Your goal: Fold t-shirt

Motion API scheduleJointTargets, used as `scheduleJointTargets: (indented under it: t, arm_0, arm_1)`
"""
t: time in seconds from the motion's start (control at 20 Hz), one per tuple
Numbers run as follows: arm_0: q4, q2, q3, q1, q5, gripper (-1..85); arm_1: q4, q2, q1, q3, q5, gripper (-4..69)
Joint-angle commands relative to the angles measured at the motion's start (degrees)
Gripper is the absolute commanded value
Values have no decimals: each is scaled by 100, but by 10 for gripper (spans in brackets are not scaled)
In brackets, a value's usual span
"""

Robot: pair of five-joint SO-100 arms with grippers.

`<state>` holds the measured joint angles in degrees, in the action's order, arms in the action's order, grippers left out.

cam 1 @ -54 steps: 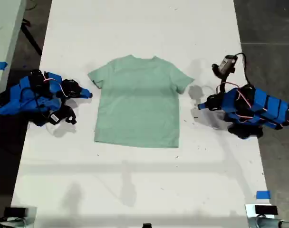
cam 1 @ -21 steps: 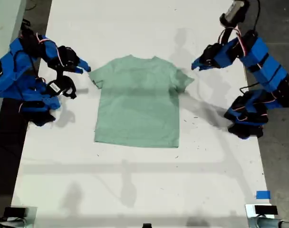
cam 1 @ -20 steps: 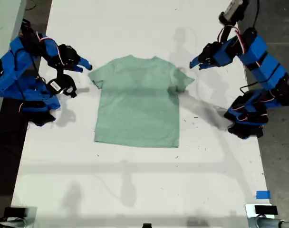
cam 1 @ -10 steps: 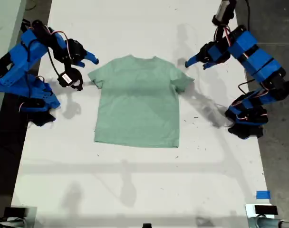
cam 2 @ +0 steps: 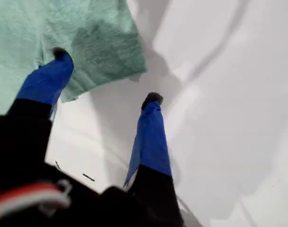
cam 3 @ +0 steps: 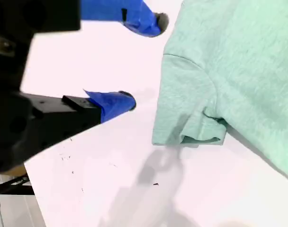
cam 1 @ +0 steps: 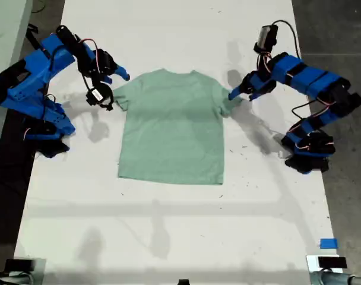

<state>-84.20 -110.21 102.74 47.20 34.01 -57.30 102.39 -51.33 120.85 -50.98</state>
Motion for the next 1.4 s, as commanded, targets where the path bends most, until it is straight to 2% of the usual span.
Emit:
scheduleJointTargets:
  t: [0.0, 0.15, 0.25, 0.3, 0.35, 0.4, 0.45, 0.75, 0.9, 1.35]
  arm_0:
    - [105, -9, -220, 105, 44, 266]
    - [132, -9, -176, 132, 70, 266]
    - [202, 0, -97, 149, 105, 264]
    - [229, 0, -62, 149, 105, 263]
    - [246, 18, -44, 149, 105, 263]
    - [264, 26, -35, 158, 105, 262]
    - [272, 26, -26, 149, 105, 262]
    - [290, 26, 18, 123, 114, 259]
    - [308, 26, 53, 114, 114, 259]
    - [396, 26, 185, 132, 114, 260]
  arm_1:
    - [519, -325, 18, -62, -18, 337]
    - [791, -853, 44, -158, 26, 324]
    - [870, -1187, 70, -316, 35, 280]
    - [809, -1274, 79, -431, 18, 225]
    - [782, -1310, 79, -501, 53, 84]
    - [703, -1354, 53, -589, 105, 22]
    - [554, -1362, 26, -677, 123, 2]
    - [-940, -325, 105, -1424, 97, -9]
    - [-1406, -18, 360, -2188, 316, -9]
    - [-1266, -2610, 1898, -5810, 1151, -9]
